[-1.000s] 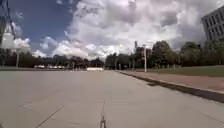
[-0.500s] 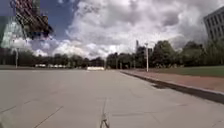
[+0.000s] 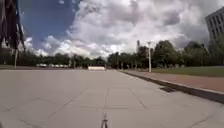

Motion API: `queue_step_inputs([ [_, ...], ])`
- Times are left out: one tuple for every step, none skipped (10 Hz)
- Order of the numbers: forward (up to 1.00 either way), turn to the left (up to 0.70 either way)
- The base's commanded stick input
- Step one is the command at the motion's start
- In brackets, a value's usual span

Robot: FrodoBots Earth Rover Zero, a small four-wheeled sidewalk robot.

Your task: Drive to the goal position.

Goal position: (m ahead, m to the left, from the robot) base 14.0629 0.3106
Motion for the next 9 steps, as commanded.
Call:
queue_step_inputs([
  [1.0,0.0],
  [1.0,0.0],
  [1.0,0.0],
  [1.0,0.0],
  [1.0,0.0],
  [1.0,0.0],
  [1.0,-0.22],
  [1.0,-0.39],
  [1.0,-0.4],
])
